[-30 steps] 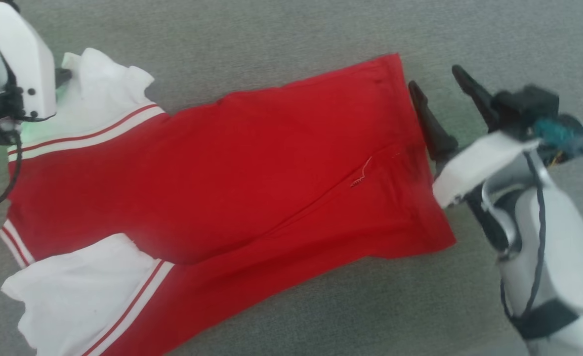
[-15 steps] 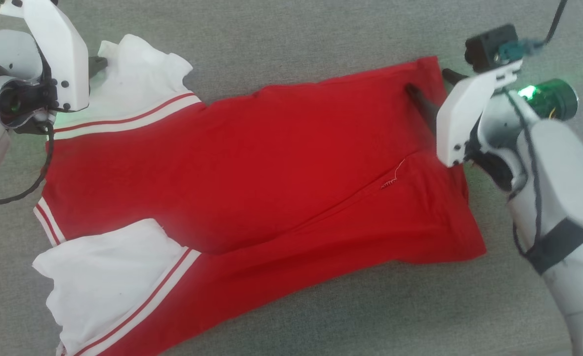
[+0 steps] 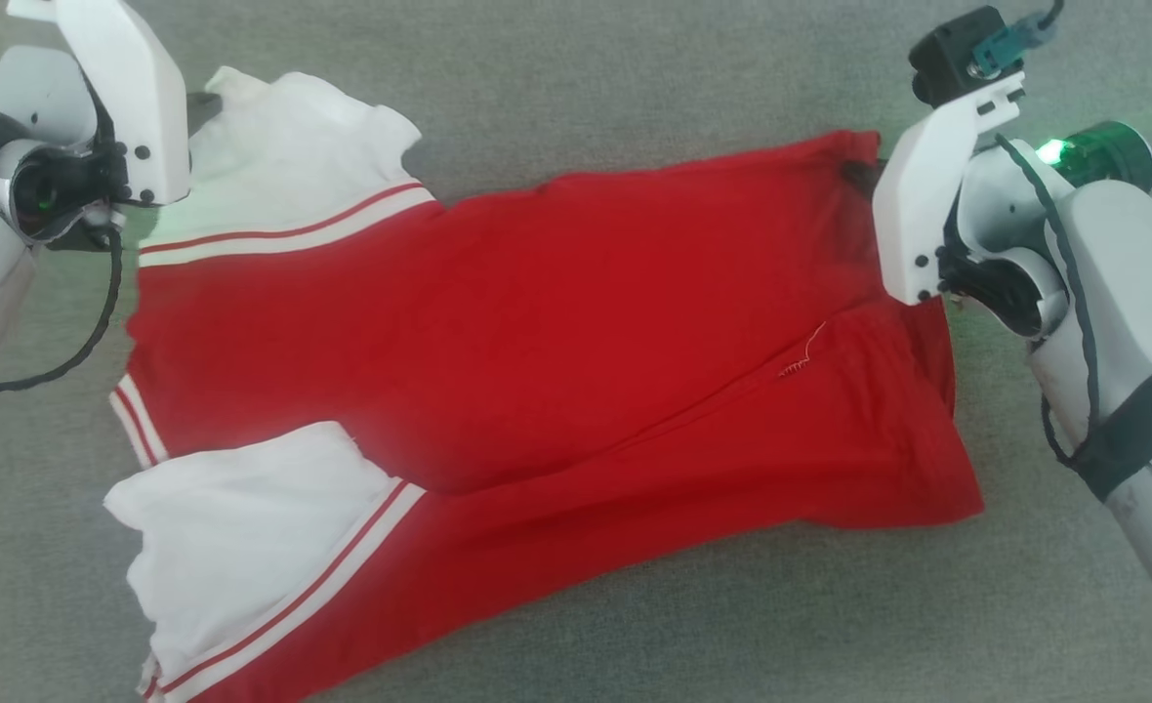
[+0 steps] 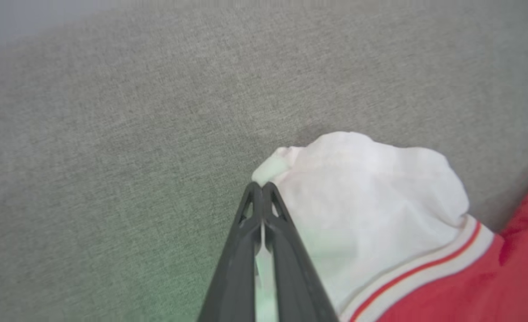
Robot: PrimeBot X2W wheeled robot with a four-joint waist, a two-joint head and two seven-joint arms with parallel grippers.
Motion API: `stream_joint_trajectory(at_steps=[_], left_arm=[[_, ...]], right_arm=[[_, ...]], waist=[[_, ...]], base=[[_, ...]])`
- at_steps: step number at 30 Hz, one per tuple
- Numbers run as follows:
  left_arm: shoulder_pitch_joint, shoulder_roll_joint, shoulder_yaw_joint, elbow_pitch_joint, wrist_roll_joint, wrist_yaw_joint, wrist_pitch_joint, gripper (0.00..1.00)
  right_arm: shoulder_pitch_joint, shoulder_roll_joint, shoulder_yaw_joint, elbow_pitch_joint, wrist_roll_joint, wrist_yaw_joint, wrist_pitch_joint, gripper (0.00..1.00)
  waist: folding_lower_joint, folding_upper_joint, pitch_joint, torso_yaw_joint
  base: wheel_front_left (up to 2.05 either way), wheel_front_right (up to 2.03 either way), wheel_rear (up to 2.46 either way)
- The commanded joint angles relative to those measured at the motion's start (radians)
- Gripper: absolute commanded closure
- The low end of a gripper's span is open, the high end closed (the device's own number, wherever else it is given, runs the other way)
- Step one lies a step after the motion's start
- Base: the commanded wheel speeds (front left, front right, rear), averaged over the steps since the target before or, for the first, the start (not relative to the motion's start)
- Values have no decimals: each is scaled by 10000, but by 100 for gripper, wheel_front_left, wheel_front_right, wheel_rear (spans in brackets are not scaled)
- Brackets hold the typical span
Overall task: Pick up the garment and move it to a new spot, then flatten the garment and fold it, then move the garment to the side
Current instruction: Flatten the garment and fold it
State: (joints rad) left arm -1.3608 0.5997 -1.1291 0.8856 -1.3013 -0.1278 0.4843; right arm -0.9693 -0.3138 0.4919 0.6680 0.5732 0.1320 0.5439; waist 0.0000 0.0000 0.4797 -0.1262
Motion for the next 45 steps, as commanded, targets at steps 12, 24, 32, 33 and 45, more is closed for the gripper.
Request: stream_joint_trajectory(at_steps=[12, 24, 32, 33, 45], left_arm=[[96, 516, -481, -1214, -5, -20, 846, 100], [1852, 2238, -680, -5990, -272, 1924, 868, 100], [3702, 3839, -970, -9847, -415, 3884, 521, 100], [3702, 3839, -970, -9847, -415, 3884, 521, 100], [5766, 3629, -1227, -10065, -931, 4333, -457, 100]], right_arm=[[828, -1138, 3, -988, 186, -25, -965, 100], [3205, -2022, -723, -3251, 173, -23, -461, 100], [5255, -2052, -1786, -4398, 170, -23, 200, 100], [5255, -2052, -1786, -4398, 170, -23, 200, 100], [6724, -1145, -2581, -4311, -162, -22, 989, 92]], waist=[[0, 0, -1180, 829], [0, 0, -2355, 1523], [0, 0, -2761, 1707], [0, 0, -2761, 1707], [0, 0, -2993, 1698]], base=[[0, 0, 0], [0, 0, 0], [0, 0, 0], [0, 0, 0], [0, 0, 0]])
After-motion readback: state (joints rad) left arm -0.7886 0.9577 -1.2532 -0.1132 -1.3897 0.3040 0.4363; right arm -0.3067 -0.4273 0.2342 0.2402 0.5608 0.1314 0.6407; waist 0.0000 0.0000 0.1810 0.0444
